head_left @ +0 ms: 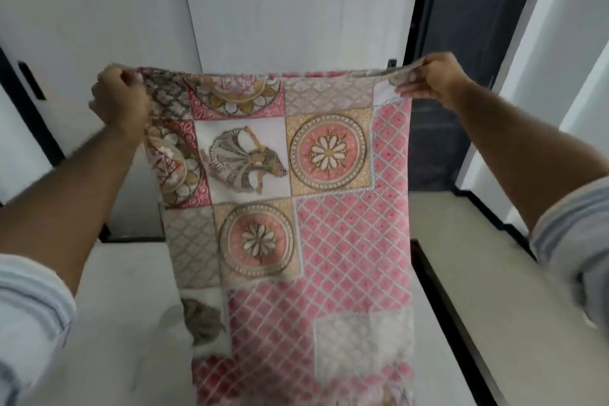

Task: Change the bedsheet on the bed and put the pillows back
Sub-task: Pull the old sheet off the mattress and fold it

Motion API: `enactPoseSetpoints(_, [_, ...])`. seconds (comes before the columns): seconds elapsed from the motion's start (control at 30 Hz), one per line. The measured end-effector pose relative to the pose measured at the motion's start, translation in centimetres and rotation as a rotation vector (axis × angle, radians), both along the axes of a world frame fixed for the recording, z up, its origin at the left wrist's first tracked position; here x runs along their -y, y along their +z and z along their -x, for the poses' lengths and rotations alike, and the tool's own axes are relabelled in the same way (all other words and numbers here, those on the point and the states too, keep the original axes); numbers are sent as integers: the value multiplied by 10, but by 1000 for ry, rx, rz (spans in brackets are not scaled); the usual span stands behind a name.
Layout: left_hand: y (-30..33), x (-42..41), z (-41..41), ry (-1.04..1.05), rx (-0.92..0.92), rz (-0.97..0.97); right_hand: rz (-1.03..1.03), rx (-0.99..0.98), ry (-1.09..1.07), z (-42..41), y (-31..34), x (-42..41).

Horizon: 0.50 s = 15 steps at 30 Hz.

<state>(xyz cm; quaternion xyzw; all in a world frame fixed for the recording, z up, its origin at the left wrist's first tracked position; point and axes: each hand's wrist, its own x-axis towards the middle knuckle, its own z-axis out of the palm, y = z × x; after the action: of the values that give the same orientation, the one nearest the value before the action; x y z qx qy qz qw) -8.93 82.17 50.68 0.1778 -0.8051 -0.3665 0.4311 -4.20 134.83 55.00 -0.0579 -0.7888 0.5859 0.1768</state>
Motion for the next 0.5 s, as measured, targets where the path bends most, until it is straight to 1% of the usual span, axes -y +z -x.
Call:
enactPoseSetpoints(0.07, [-29, -2, 41, -32, 61, 4, -10, 35, -63, 41, -33, 3])
enactPoseSetpoints(0.2, [-116, -2, 105, -88, 205, -16, -16, 131, -143, 111, -119, 4])
enactPoseSetpoints(0.4, [-241, -5, 146, -212, 370, -46, 13, 265, -166, 164, -243, -17])
enactPoseSetpoints(0.5, [-291, -11, 154, -202, 439, -55, 14, 338, -157, 186, -294, -31])
